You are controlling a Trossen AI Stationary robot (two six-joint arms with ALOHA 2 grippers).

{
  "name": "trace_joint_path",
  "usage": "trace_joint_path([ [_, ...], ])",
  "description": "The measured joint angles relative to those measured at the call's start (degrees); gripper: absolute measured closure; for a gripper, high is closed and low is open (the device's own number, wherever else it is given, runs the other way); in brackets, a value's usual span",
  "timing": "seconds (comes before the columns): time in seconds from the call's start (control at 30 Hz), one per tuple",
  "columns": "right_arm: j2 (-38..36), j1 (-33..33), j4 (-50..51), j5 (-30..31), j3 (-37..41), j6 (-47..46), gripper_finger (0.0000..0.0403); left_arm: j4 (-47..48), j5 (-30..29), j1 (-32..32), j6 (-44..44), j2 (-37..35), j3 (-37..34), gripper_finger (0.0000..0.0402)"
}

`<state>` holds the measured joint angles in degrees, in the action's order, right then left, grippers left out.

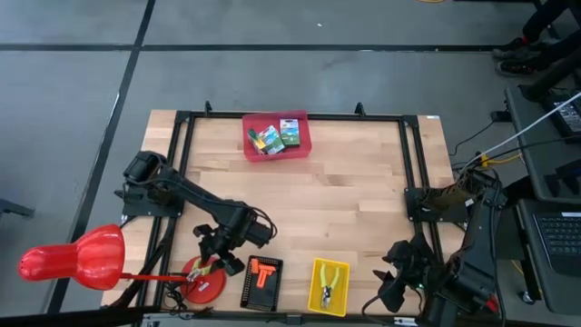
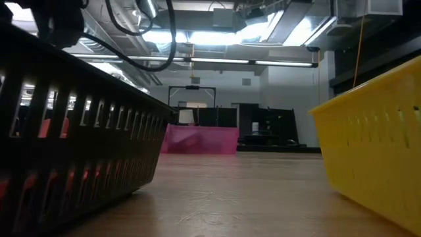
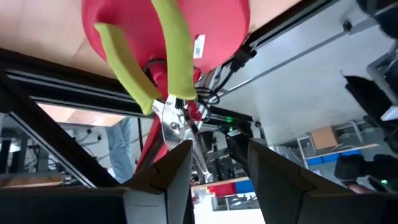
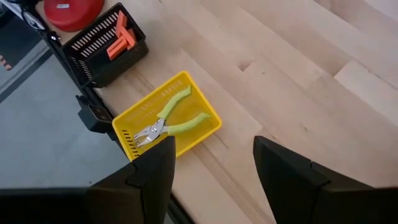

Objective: Pick & Place School Supplies
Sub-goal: Put the green hole puncher into the yellow bin

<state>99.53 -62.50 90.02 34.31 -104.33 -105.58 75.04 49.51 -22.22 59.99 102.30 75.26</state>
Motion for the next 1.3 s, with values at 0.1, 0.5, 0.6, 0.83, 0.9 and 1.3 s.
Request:
trace_joint_path([
  [0.1,0.0,0.0,0.0,0.4,0.0,0.0,0.0184,-0.1,-0.2,0.7,0.1,0.0,0.0,0.0245],
  [0.5,0.0,0.0,0.0,-0.2,0.0,-0.3,0.0184,0.0,3.0,0.8,-6.6,4.8,-0.1,0.0245],
  [0.6,0.0,0.0,0.0,-0.6,0.0,-0.3,0.0184,0.0,3.0,0.6,-7.2,4.8,-0.1,0.0246],
  [0.83,0.0,0.0,0.0,-0.3,0.0,-0.3,0.0184,-0.1,1.2,0.5,-7.5,4.9,-1.8,0.0245],
  [0.9,0.0,0.0,0.0,-0.2,0.0,-0.3,0.0184,-0.1,1.2,0.4,-8.0,4.9,-2.7,0.0246],
  [1.3,0.0,0.0,0.0,-0.2,0.0,-0.4,0.0184,-6.1,1.4,0.5,-7.3,4.9,-5.9,0.0253],
])
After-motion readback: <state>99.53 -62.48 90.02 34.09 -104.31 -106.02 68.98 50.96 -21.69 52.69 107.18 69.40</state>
